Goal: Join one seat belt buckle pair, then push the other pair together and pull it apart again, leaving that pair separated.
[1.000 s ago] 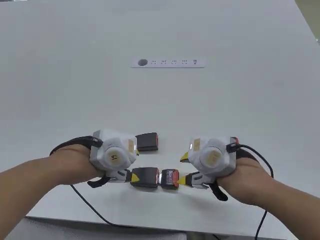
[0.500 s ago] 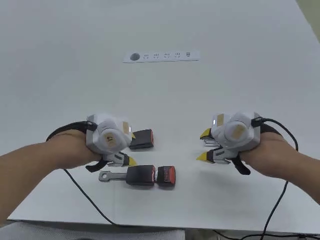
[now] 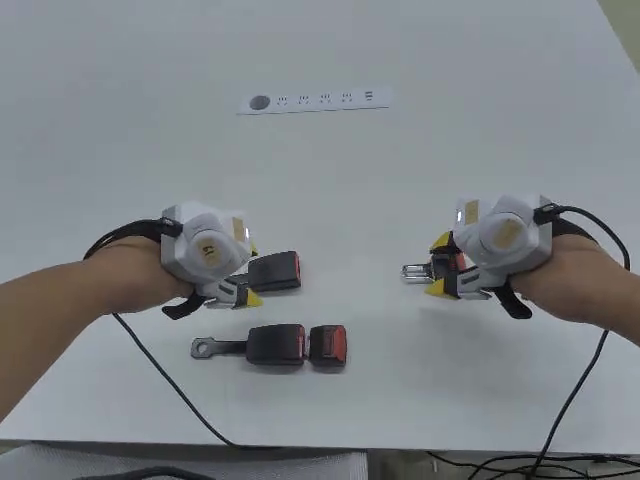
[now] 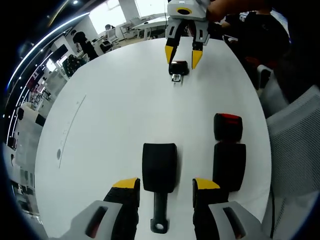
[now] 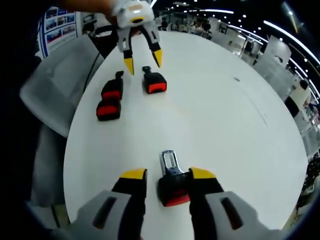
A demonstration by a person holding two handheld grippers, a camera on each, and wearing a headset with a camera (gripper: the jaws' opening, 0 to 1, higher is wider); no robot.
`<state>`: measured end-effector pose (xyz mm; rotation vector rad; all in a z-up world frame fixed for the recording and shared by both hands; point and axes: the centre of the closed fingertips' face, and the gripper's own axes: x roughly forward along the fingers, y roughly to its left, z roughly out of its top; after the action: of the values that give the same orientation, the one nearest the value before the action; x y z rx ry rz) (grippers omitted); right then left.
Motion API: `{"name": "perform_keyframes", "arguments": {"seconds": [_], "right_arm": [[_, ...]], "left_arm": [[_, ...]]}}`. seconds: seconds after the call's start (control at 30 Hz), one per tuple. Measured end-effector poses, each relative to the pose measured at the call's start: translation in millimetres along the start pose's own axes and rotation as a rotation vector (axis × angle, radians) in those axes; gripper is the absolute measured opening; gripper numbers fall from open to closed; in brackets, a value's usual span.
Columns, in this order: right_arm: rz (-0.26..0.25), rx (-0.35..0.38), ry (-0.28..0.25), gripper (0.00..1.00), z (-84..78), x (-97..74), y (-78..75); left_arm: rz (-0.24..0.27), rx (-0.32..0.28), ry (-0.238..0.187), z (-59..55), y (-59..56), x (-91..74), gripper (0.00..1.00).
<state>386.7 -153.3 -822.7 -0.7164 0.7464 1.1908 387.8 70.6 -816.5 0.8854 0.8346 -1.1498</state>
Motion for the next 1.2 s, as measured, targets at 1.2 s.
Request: {"name": "perform_keyframes", "arguments": {"seconds": [1.2], "right_arm": [[0.089,-0.128,0.054,0.32,-26.8,4.8,-6.1]], "left_arm": [[-0.086,0.135,0.095,-2.8,7.1,32.8,0.33]]}}
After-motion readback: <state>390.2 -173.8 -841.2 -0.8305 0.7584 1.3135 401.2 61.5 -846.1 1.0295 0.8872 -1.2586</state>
